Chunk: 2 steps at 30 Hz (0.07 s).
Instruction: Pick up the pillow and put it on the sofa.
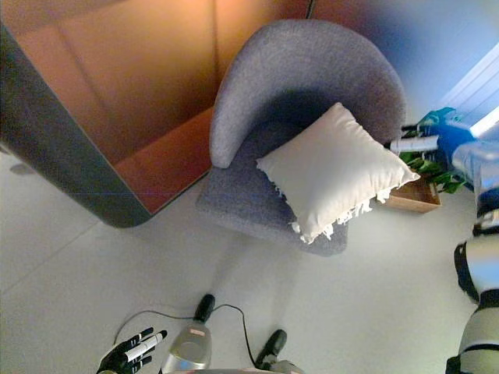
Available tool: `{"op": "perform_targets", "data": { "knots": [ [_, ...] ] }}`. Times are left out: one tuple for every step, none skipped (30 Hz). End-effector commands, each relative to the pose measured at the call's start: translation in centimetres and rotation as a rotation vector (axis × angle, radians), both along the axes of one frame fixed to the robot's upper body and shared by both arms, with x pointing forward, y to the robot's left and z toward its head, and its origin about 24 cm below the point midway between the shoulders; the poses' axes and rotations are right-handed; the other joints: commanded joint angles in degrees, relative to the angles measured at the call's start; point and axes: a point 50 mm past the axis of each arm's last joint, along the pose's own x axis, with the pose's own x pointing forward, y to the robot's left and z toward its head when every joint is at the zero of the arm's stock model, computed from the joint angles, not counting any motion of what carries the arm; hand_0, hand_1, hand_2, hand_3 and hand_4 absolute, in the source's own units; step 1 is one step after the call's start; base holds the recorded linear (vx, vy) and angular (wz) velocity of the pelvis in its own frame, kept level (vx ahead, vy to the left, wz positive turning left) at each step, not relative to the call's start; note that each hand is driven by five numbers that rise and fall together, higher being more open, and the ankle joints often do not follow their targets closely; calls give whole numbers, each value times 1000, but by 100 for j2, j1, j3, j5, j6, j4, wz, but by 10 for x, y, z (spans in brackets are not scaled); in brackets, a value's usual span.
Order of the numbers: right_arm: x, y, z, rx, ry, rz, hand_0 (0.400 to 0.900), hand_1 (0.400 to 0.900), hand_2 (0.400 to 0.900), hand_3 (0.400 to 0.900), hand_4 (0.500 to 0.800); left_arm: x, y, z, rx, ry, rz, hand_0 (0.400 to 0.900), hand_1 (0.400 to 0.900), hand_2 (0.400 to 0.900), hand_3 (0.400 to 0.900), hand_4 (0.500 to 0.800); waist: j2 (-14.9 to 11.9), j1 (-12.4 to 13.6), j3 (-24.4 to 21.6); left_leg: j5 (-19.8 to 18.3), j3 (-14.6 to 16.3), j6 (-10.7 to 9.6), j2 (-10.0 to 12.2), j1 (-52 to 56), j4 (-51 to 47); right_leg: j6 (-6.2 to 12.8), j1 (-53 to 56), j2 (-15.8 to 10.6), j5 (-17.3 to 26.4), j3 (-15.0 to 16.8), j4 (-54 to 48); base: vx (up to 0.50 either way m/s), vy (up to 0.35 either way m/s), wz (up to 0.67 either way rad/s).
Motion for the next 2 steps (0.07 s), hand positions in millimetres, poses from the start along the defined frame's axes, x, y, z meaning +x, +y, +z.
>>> {"op": "perform_targets", "data": {
  "knots": [
    [-11, -10, 1, -123, -68, -5, 900, 900, 900, 900, 800, -15, -1, -4, 4, 46, 21, 900, 900, 900, 900, 800, 116, -432, -509, -447, 355, 102, -165, 235, -93, 349, 429, 118, -316, -46, -7, -23, 23, -14],
    [-14, -8, -16, -111, -51, 6, 900, 900, 900, 900, 800, -13, -2, -4, -2, 43, 29, 900, 900, 900, 900, 800, 149, -498, -533, -464, 391, 112, -173, 275, -93, 350, 439, 111, -311, -9, -7, -22, 16, -11]
  ]
}}
